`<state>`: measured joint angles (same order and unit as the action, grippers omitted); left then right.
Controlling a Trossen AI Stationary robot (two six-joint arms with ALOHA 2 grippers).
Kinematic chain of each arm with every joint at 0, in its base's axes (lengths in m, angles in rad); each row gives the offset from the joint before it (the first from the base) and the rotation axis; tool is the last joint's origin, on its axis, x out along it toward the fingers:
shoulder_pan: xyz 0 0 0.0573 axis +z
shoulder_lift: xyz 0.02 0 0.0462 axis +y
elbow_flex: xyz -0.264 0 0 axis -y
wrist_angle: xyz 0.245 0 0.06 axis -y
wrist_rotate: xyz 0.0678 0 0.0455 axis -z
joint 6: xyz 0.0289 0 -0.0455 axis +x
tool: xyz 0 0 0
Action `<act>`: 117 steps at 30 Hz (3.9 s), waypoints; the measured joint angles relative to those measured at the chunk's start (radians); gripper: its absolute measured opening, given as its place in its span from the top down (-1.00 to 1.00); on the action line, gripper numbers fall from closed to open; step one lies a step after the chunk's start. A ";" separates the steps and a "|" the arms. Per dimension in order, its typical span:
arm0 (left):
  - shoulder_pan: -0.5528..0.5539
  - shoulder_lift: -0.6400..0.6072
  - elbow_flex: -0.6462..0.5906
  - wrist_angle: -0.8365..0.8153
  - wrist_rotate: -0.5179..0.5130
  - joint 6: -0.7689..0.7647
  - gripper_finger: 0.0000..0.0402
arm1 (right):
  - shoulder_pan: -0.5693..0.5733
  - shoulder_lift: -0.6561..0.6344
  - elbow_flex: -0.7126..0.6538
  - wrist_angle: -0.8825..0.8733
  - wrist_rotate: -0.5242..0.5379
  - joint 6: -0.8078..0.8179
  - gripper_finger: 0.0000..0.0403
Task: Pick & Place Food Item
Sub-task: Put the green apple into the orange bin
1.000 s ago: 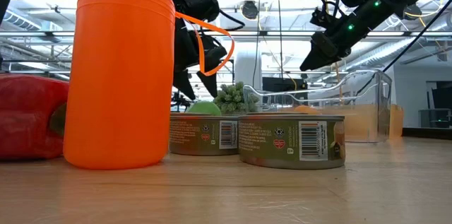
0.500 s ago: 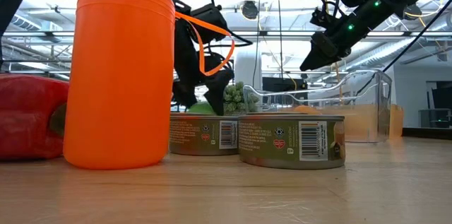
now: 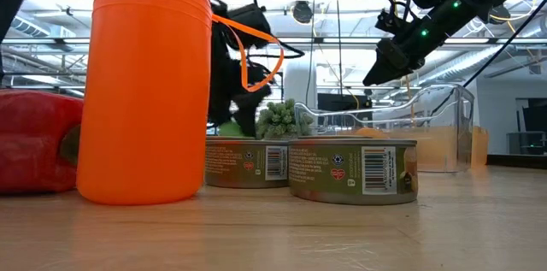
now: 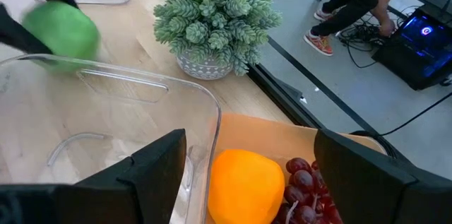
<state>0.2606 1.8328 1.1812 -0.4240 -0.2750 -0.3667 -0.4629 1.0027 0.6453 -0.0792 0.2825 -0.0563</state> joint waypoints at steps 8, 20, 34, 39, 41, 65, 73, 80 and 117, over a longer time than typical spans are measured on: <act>-0.031 -0.218 0.003 0.094 -0.031 0.063 -0.41 | 0.000 0.000 0.000 0.000 -0.001 -0.015 -0.45; -0.100 -0.267 -0.174 0.724 0.066 0.163 -0.41 | 0.059 0.000 0.000 0.000 -0.157 -0.190 -0.45; -0.048 -0.267 -0.403 1.301 0.362 0.101 -0.43 | 0.155 0.023 0.000 0.114 -0.208 -0.248 -0.46; -0.068 -0.267 -0.403 1.294 0.364 0.122 -0.50 | 0.215 0.091 0.000 0.299 -0.202 -0.388 -0.54; -0.073 -0.267 -0.403 1.290 0.364 0.121 -0.50 | 0.259 0.126 0.000 0.380 -0.195 -0.507 -0.60; -0.086 -0.270 -0.403 1.292 0.420 0.097 -0.52 | 0.424 0.487 -0.003 1.193 -0.081 -1.005 -0.78; -0.089 -0.233 -0.389 1.296 0.503 0.066 -0.52 | 0.419 0.486 -0.004 1.212 -0.121 -1.000 -0.77; -0.087 -0.220 -0.388 1.315 0.509 0.048 -0.52 | 0.427 0.487 -0.004 1.207 -0.078 -0.973 -0.53; 0.045 -0.471 -0.386 0.896 0.395 0.129 -0.69 | 0.104 -0.078 -0.246 0.592 0.301 -0.277 -0.52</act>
<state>0.3052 1.3617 0.7952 0.4720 0.1200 -0.2373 -0.3593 0.9249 0.3996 0.5130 0.5830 -0.3331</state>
